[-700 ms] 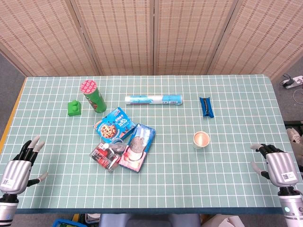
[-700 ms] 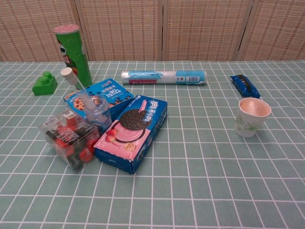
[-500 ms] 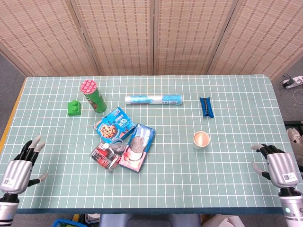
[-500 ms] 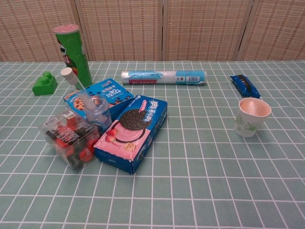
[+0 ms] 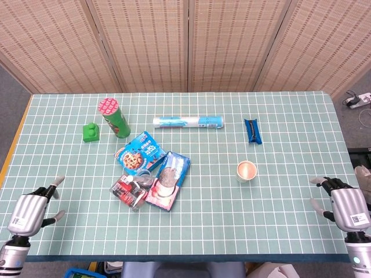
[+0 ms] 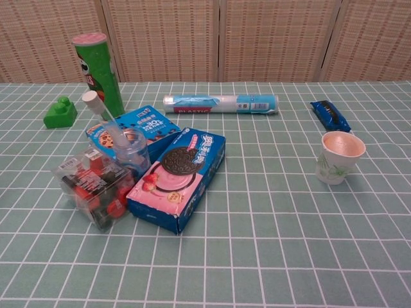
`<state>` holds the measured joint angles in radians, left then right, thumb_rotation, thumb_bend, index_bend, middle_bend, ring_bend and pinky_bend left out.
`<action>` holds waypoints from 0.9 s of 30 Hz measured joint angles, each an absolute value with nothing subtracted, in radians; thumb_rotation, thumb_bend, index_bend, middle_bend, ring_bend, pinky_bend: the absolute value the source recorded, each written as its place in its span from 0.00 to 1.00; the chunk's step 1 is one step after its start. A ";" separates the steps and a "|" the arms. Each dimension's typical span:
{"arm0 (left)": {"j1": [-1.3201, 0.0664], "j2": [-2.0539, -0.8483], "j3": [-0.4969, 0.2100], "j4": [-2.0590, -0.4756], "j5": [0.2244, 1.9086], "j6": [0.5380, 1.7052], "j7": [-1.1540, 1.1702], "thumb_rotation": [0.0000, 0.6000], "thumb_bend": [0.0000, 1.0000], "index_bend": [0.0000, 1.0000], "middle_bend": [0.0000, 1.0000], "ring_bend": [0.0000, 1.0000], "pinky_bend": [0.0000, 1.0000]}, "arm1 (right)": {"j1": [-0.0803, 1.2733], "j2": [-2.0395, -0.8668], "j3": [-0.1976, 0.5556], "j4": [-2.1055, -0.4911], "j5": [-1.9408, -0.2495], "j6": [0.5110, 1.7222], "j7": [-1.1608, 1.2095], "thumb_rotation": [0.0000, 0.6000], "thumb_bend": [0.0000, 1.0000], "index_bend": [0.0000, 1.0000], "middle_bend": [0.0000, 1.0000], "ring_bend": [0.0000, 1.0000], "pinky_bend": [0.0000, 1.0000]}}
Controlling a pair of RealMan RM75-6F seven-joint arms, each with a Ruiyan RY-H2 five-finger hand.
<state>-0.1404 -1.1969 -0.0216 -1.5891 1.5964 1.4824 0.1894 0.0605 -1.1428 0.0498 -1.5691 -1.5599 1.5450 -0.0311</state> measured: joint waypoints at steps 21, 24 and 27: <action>-0.239 -1.262 -0.024 -1.654 1.603 1.337 0.410 1.00 0.22 0.21 0.94 0.84 0.97 | 0.035 -1.104 0.057 -1.561 -1.580 1.600 0.086 1.00 0.21 0.37 0.44 0.39 0.60; -0.258 -1.280 -0.031 -1.664 1.584 1.306 0.449 1.00 0.22 0.17 0.98 0.88 0.99 | 0.033 -1.097 0.057 -1.559 -1.581 1.602 0.109 1.00 0.21 0.37 0.44 0.39 0.60; -0.273 -1.294 -0.038 -1.680 1.558 1.279 0.491 1.00 0.22 0.13 1.00 0.90 1.00 | 0.031 -1.090 0.058 -1.555 -1.581 1.604 0.131 1.00 0.21 0.37 0.44 0.39 0.60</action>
<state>-0.2734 -1.2939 -0.0384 -1.6802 1.5583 1.2785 0.4907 0.0311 -1.0903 0.0576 -1.5550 -1.5815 1.6039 0.1306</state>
